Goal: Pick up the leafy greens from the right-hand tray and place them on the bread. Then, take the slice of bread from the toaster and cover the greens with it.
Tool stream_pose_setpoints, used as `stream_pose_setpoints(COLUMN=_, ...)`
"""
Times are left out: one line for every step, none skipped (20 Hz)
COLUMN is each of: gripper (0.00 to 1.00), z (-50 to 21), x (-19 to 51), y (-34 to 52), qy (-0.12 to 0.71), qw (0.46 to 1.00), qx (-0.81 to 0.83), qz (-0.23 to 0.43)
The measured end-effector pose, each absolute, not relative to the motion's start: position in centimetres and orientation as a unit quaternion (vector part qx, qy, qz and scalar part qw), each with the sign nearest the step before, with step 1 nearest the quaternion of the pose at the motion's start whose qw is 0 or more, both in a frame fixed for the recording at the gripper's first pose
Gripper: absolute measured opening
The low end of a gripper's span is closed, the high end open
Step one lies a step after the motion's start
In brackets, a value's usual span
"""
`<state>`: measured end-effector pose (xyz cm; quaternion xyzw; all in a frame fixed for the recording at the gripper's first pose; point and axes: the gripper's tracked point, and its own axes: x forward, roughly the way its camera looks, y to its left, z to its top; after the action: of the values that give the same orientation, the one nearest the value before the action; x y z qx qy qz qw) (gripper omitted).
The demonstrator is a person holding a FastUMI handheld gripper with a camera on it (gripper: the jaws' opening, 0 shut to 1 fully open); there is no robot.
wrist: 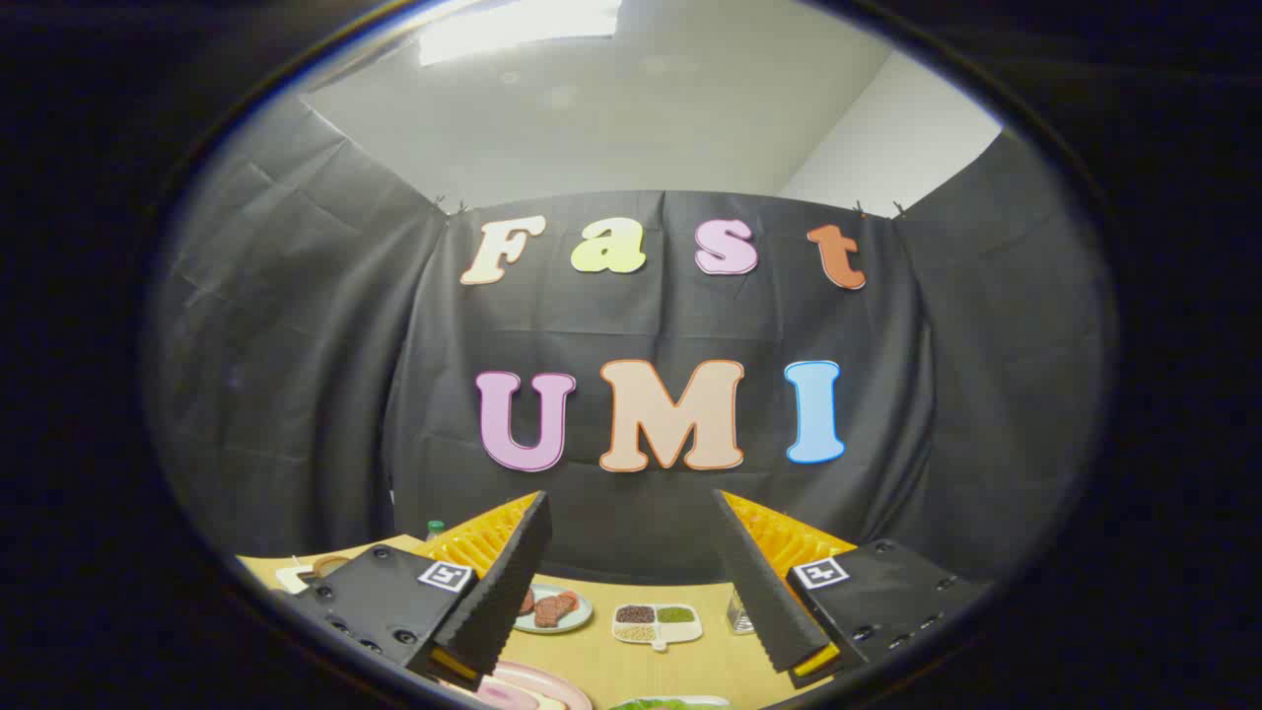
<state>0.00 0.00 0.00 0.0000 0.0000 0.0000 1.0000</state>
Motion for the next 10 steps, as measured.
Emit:
stream_pose_setpoints(gripper=1.00, z=-0.09, x=0.05, y=-0.09, qy=0.001, qw=1.000, qx=-0.002, qz=0.002)
stream_pose_setpoints(gripper=1.00, z=-0.16, x=0.05, y=-0.23, qy=0.003, qw=1.000, qx=-0.005, qz=0.004)
stream_pose_setpoints(gripper=1.00, z=-0.27, x=0.18, y=-0.36, qy=0.004, qw=1.000, qx=-0.008, qz=0.005)
stream_pose_setpoints(gripper=1.00, z=-0.28, x=0.25, y=-0.53, qy=0.005, qw=1.000, qx=-0.010, qz=0.005)
stream_pose_setpoints(gripper=1.00, z=-0.38, x=0.29, y=-0.63, qy=0.005, qw=1.000, qx=-0.011, qz=0.006)
stream_pose_setpoints(gripper=1.00, z=-0.35, x=0.15, y=-0.72, qy=0.005, qw=1.000, qx=-0.010, qz=0.007)
stream_pose_setpoints(gripper=1.00, z=-0.44, x=0.11, y=-0.82, qy=0.005, qw=1.000, qx=-0.009, qz=0.007)
stream_pose_setpoints(gripper=1.00, z=-0.56, x=0.06, y=-0.95, qy=0.008, qw=1.000, qx=-0.009, qz=0.008)
stream_pose_setpoints(gripper=1.00, z=-0.79, x=0.12, y=-1.00, qy=0.010, qw=1.000, qx=-0.009, qz=0.009)
stream_pose_setpoints(gripper=1.00, z=-0.84, x=0.07, y=-1.07, qy=0.010, qw=1.000, qx=-0.009, qz=0.010)
